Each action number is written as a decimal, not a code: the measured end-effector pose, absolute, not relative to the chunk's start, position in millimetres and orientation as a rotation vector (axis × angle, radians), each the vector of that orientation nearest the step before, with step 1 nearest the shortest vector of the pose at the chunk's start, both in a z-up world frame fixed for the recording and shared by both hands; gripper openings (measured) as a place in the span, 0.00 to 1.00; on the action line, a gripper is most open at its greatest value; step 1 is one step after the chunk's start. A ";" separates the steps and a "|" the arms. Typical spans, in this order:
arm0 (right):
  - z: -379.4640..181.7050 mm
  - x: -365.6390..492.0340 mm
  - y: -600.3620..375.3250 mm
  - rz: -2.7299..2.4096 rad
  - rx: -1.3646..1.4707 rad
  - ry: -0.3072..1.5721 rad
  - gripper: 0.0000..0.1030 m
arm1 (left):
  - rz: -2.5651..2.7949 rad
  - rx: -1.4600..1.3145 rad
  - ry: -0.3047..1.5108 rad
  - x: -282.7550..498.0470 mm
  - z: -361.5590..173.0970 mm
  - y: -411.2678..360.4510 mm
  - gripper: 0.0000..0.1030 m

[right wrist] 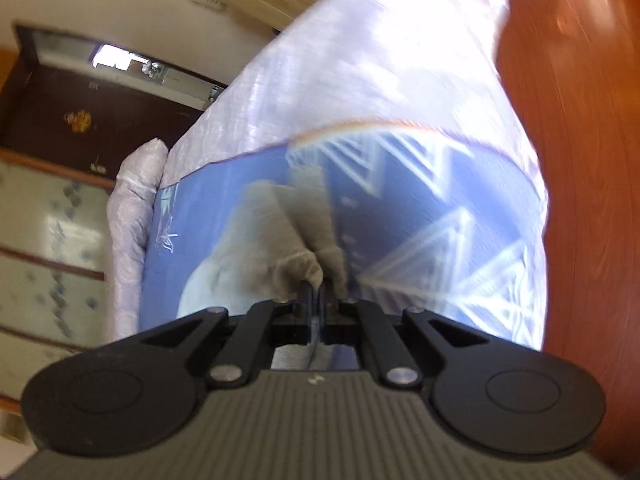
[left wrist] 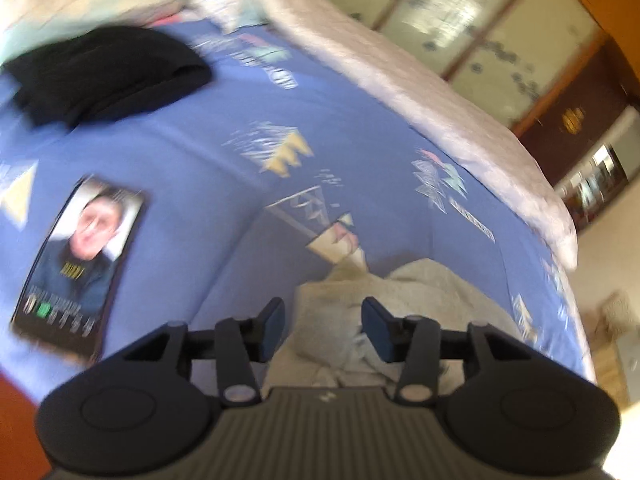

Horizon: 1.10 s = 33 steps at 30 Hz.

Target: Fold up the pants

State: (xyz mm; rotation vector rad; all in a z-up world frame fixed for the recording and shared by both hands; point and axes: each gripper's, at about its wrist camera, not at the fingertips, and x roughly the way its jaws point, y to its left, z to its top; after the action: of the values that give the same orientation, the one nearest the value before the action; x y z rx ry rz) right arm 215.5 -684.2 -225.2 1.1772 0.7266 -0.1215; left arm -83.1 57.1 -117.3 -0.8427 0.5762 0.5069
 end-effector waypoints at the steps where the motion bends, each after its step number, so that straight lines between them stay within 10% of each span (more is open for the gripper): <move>1: -224.7 214.7 -685.1 -0.114 1.195 0.718 0.07 | 0.497 -0.896 0.558 -88.8 -117.1 60.5 0.43; 13: -221.2 232.6 -666.8 -0.023 1.143 0.750 0.21 | 0.298 -0.906 0.677 -0.3 -118.6 19.0 0.75; 14: -221.4 231.6 -669.3 -0.014 1.144 0.750 0.23 | 0.318 -0.903 0.700 12.7 -123.1 22.8 0.71; 17: -217.7 240.2 -669.9 -0.008 1.098 0.772 0.25 | 0.369 -0.900 0.785 41.3 -136.7 34.6 0.09; 19: -211.7 244.0 -664.6 -0.024 1.044 0.791 0.05 | 0.361 -0.919 0.778 53.7 -130.0 43.4 0.08; 27: -147.1 265.6 -651.7 0.066 0.985 0.623 0.05 | 0.184 -0.676 0.368 34.2 19.0 26.7 0.09; 33: -153.3 242.0 -673.9 0.062 0.976 0.620 0.05 | 0.186 -0.671 0.431 -45.5 -29.2 -7.6 0.10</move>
State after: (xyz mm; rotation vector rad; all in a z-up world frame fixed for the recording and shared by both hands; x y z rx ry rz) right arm 242.0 -673.9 -153.3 0.9763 0.6196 0.0620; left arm -45.5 -7.6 -29.2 -0.6714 0.4313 0.1860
